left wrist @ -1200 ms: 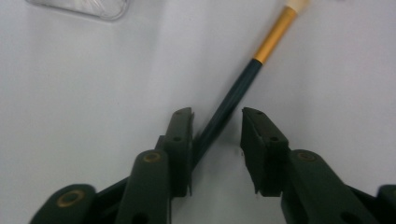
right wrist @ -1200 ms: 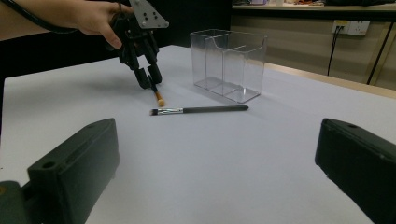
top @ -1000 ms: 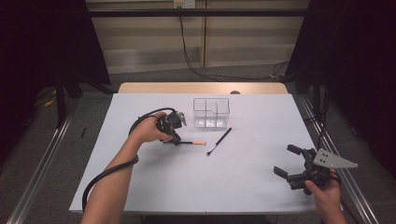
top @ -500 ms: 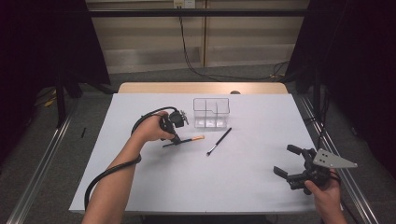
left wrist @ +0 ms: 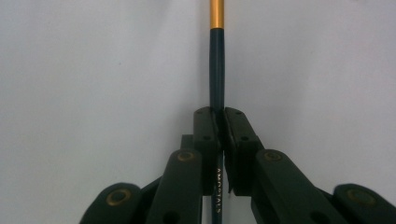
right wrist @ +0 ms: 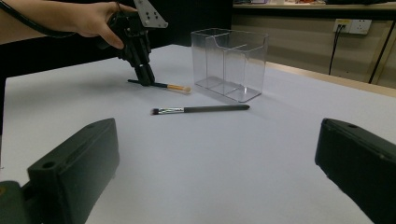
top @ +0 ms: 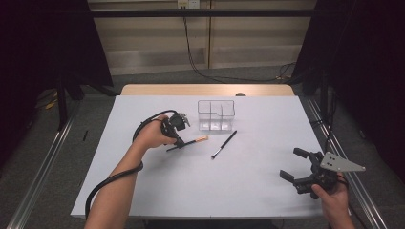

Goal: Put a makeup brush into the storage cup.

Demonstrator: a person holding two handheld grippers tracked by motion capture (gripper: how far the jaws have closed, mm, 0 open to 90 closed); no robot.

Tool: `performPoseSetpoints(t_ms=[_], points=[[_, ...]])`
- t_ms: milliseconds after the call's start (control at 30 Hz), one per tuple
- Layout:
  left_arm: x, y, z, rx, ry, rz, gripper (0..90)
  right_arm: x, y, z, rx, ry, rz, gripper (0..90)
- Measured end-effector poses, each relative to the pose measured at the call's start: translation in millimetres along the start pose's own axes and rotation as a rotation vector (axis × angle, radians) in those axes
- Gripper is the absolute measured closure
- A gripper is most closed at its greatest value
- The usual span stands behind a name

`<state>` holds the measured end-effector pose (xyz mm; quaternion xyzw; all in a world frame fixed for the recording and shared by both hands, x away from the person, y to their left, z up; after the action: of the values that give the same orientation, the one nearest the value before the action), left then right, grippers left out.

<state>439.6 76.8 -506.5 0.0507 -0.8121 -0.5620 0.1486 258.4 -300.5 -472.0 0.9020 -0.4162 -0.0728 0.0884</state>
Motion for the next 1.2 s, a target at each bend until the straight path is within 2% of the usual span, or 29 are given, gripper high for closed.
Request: performPoseSetpoints(t_ms=[67, 233, 467, 500, 567, 600, 633, 733, 767, 800, 833, 900, 1067, 1200], points=[[0.8, 1.9, 1.0, 0.008, 0.007, -0.002, 84.4, 0.4, 0.0, 0.2, 0.001, -0.001, 0.001, 0.0], [1.5, 10.0, 2.7, 0.083, 0.026, 0.007, 84.4, 0.6, 0.2, 0.5, 0.0, -0.002, 0.001, 0.0], [5.1, 18.8, 2.1, 0.215, 0.062, 0.049, 84.4, -0.7, -0.7, -0.1, -0.001, 0.001, -0.003, 0.0], [6.7, 19.1, 1.0, 0.246, 0.081, 0.051, 84.4, -0.7, -0.7, -0.1, -0.001, 0.001, -0.003, 0.0], [8.6, 19.3, 0.6, 0.267, 0.08, 0.06, 84.4, -0.8, -0.8, 0.0, -0.003, 0.0, -0.003, 0.0], [8.5, 19.5, 1.2, 0.259, 0.07, 0.049, 84.4, -0.6, -0.8, 0.0, -0.002, 0.001, -0.002, 0.0], [9.4, 19.0, 1.3, 0.266, 0.06, 0.067, 84.4, -0.3, -0.8, 0.1, -0.002, 0.002, -0.001, 0.0], [10.7, 18.3, 1.1, 0.28, 0.055, 0.068, 84.4, 0.1, -0.4, 0.1, -0.002, 0.002, 0.001, 0.0], [12.7, 17.9, -0.6, 0.309, 0.076, 0.07, 84.4, 0.0, -0.2, 0.0, -0.002, 0.001, 0.002, 0.0], [12.7, 18.4, -0.9, 0.318, 0.057, 0.088, 84.4, -0.1, -0.2, -0.1, -0.002, 0.0, 0.002, 0.0], [14.8, 18.0, -2.5, 0.341, 0.072, 0.096, 84.4, -0.2, -0.2, -0.1, -0.002, 0.001, 0.001, 0.0], [15.0, 18.6, -3.1, 0.348, 0.055, 0.094, 84.4, -0.1, -0.6, 0.2, -0.004, 0.003, 0.002, 0.0], [20.0, 19.6, -7.5, 0.437, 0.075, 0.122, 84.4, -0.3, -0.4, 0.1, -0.003, 0.003, 0.0, 0.0], [22.7, 20.9, -8.6, 0.49, 0.077, 0.135, 84.4, -0.2, -0.7, 0.4, -0.004, 0.002, 0.001, 0.0]])
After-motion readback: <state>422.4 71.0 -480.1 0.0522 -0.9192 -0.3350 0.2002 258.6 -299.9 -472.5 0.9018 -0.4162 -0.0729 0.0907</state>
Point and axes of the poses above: each handheld gripper's, and its own axes: y roughly backward along the jaws, z roughly out of its underside, x roughly to its right, the point moved 6 cm from there along -y, roughly forward along the jaws, and after that the axes turned 4 degrees about z, right-handed, at the moved point
